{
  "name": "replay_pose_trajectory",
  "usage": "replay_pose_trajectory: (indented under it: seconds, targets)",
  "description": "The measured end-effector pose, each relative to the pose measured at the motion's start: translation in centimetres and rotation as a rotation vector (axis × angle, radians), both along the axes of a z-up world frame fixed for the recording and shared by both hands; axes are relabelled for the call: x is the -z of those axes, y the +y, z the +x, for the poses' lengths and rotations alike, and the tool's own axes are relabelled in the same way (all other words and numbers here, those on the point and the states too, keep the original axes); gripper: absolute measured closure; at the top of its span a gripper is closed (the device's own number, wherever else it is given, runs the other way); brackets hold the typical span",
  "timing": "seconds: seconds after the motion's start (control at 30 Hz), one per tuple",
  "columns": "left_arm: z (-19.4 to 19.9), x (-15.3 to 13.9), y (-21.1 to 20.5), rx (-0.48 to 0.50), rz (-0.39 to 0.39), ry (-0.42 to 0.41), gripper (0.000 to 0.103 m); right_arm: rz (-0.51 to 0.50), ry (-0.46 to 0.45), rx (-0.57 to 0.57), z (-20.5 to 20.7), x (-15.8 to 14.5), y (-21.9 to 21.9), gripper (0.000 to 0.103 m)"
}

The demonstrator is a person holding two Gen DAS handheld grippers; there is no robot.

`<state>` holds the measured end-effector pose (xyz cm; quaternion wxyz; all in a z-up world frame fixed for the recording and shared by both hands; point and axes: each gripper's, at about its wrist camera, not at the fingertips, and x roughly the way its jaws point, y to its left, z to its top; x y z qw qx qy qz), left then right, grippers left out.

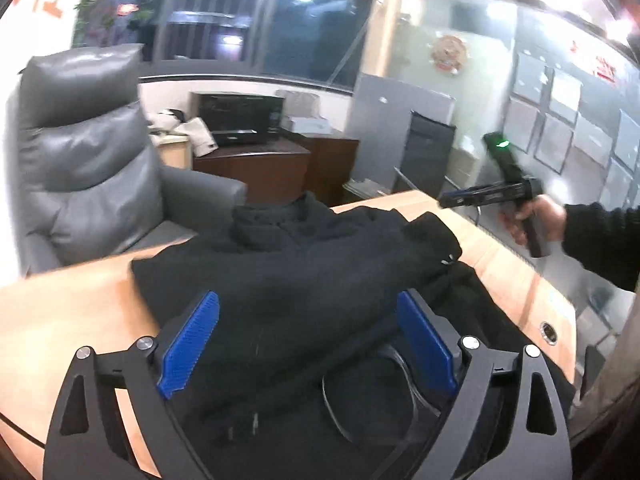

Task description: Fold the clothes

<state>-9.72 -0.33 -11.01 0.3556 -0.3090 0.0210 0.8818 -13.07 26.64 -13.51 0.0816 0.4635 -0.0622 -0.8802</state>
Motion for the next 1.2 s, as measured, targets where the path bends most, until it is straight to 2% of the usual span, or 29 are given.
replay_pose_trajectory:
  seconds: [0.07,0.13,0.17,0.2,0.23,0.37,0.47,0.5,0.57,0.63,0.7,0.77,0.8,0.87,0.9,0.93,0.97,1.0,1.07,1.1,1.13,1.2]
  targets:
    - [-3.1,2.5,0.7,-0.003,-0.017,-0.062,0.011,-0.007,-0.003,-0.017,-0.1,0.8,-0.5,0.031]
    - [-6.0,5.8,0.7,-0.042,-0.059,-0.154,0.018,-0.013,-0.006,-0.035,-0.1,1.6,-1.0,0.031]
    - [-7.1,7.6,0.4,-0.068,-0.095,-0.200,0.024,-0.016,-0.007,-0.043,-0.2,2.0,-1.3,0.031]
    - [-7.4,8.4,-0.1,-0.081,-0.105,-0.216,0.037,-0.020,-0.009,-0.052,-0.2,2.4,-1.5,0.031]
    - [-7.1,8.7,-0.8,-0.086,-0.103,-0.216,0.044,-0.023,-0.010,-0.061,-0.2,2.8,-1.8,0.031]
    - [-6.4,9.8,-3.3,-0.108,-0.094,-0.219,0.046,-0.036,-0.016,-0.095,-0.3,4.4,-2.8,0.038]
    - [-6.5,9.6,-4.8,-0.145,-0.083,-0.236,0.047,-0.046,-0.022,-0.119,-0.4,5.6,-3.5,0.038]
    - [-6.0,9.2,-5.4,-0.165,-0.065,-0.246,0.046,-0.048,-0.030,-0.118,-0.5,5.8,-3.3,0.036]
    - [-5.1,8.3,-5.9,-0.177,-0.046,-0.218,0.036,-0.052,-0.047,-0.116,-0.7,6.2,-3.0,0.028]
    - [-4.3,7.3,-6.2,-0.184,-0.031,-0.182,0.017,-0.057,-0.065,-0.114,-0.8,6.6,-2.7,0.026]
    - [-4.4,8.0,-6.6,-0.200,-0.054,-0.197,0.022,-0.053,-0.079,-0.115,-1.0,7.0,-2.6,0.025]
    - [-4.2,8.5,-6.7,-0.210,-0.090,-0.205,0.023,0.004,-0.069,-0.141,-1.0,7.6,-3.5,0.025]
    - [-3.9,8.0,-6.4,-0.208,-0.103,-0.202,0.023,0.000,-0.059,-0.132,-1.0,7.2,-3.5,0.026]
    - [-2.7,5.7,-5.7,-0.173,-0.061,-0.185,0.022,-0.010,0.005,-0.131,-0.6,5.5,-3.6,0.027]
    - [-2.1,5.1,-5.4,-0.152,-0.055,-0.169,0.018,-0.016,0.052,-0.136,-0.2,4.3,-3.7,0.027]
    - [-1.5,5.0,-5.1,-0.131,-0.059,-0.149,0.009,-0.021,0.090,-0.146,0.1,3.3,-3.9,0.027]
    - [-0.9,4.8,-4.9,-0.111,-0.063,-0.130,0.005,-0.027,0.098,-0.172,0.2,3.1,-4.4,0.026]
    - [-1.0,5.6,-4.8,-0.109,-0.081,-0.152,0.002,-0.028,0.094,-0.194,0.1,3.2,-4.8,0.026]
    - [-1.5,7.9,-5.0,-0.117,-0.121,-0.209,0.008,0.007,-0.003,-0.198,-1.1,5.7,-5.6,0.026]
    - [-1.5,8.9,-5.4,-0.113,-0.134,-0.212,0.018,0.025,-0.052,-0.200,-1.7,7.0,-6.0,0.027]
    - [-1.2,9.0,-5.6,-0.108,-0.151,-0.194,0.020,0.037,-0.084,-0.196,-2.0,7.8,-6.3,0.031]
    - [-0.6,7.4,-5.8,-0.130,-0.141,-0.202,0.020,0.020,-0.032,-0.155,-0.8,6.0,-5.5,0.032]
